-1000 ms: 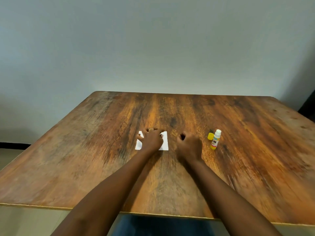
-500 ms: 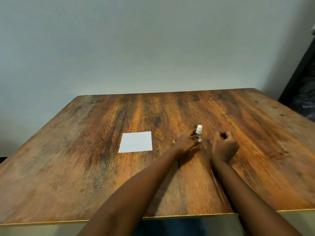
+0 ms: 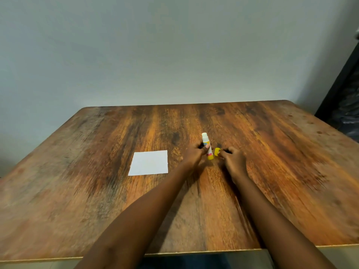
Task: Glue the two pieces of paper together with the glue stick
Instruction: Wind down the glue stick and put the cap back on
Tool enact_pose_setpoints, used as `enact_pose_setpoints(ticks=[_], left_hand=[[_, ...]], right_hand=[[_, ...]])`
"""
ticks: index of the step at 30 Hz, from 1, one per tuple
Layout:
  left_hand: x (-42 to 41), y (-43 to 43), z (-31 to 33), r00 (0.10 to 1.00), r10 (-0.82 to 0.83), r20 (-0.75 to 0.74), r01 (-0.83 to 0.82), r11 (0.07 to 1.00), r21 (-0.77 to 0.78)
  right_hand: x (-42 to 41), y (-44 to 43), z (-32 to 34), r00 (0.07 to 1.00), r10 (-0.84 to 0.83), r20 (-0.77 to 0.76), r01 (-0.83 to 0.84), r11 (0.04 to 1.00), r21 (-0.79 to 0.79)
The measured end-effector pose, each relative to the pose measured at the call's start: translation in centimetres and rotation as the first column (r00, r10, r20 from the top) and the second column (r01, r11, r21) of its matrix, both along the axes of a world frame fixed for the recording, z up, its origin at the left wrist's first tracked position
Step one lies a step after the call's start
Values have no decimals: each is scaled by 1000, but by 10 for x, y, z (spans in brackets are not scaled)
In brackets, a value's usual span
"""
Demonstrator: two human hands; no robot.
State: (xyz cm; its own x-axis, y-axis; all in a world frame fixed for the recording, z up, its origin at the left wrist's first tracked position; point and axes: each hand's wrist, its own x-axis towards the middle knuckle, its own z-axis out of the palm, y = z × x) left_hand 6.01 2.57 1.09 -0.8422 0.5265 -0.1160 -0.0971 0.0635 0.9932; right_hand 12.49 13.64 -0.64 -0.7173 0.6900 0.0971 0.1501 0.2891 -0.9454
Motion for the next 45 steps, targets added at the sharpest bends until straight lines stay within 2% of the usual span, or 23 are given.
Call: enact_pose_setpoints(ticks=[1, 3, 6, 8, 14, 18, 20, 23, 26, 28, 30, 32, 34, 37, 40, 42, 45], left_hand=[[-3, -5, 1, 1000, 2, 16, -3, 999, 38], [-6, -15, 2, 995, -15, 96, 3, 993, 120], [-14, -28, 3, 990, 2, 139, -24, 987, 156], [-18, -39, 7, 988, 14, 151, -38, 987, 157], [-34, -72, 11, 962, -42, 271, -34, 962, 270], [-42, -93, 17, 956, -61, 287, -37, 945, 325], [-45, -98, 19, 956, -77, 284, -23, 943, 331], [-50, -103, 20, 958, -72, 278, -25, 943, 331], [-55, -105, 18, 976, -31, 217, -31, 960, 278], [-57, -105, 17, 988, 45, 145, -75, 976, 203], [-57, -104, 19, 990, 116, 79, -127, 979, 157], [-58, -103, 20, 988, 152, 23, -153, 977, 146], [-59, -105, 22, 986, 162, 26, -165, 974, 157], [-62, -112, 24, 988, 138, 76, -149, 973, 177], [-64, -117, 25, 990, 100, 97, -115, 978, 174], [-64, -119, 26, 990, 87, 113, -105, 980, 168], [-64, -120, 28, 990, 107, 91, -118, 985, 125]], right_hand=[[-1, -5, 2, 996, 88, -21, -89, 989, -122], [-4, -15, 6, 962, 255, -93, -271, 887, -373], [-10, -26, 9, 918, 354, -176, -390, 734, -556], [-15, -32, 10, 907, 376, -191, -409, 675, -614], [-33, -53, 12, 818, 483, -312, -558, 534, -635], [-43, -63, 17, 750, 592, -293, -607, 441, -661], [-48, -70, 20, 766, 588, -259, -590, 483, -647], [-52, -80, 24, 803, 572, -170, -560, 625, -544], [-56, -86, 27, 853, 519, -53, -503, 792, -345], [-59, -93, 30, 904, 426, 35, -415, 893, -174], [-62, -101, 28, 944, 322, 70, -320, 946, -45], [-64, -106, 27, 954, 295, 51, -295, 956, -6], [-65, -107, 25, 920, 392, 5, -391, 919, -61], [-65, -105, 22, 814, 568, -126, -578, 766, -282], [-64, -100, 23, 786, 593, -178, -596, 647, -477], [-64, -97, 29, 778, 614, -134, -593, 646, -482], [-66, -95, 38, 820, 573, -7, -543, 772, -330]])
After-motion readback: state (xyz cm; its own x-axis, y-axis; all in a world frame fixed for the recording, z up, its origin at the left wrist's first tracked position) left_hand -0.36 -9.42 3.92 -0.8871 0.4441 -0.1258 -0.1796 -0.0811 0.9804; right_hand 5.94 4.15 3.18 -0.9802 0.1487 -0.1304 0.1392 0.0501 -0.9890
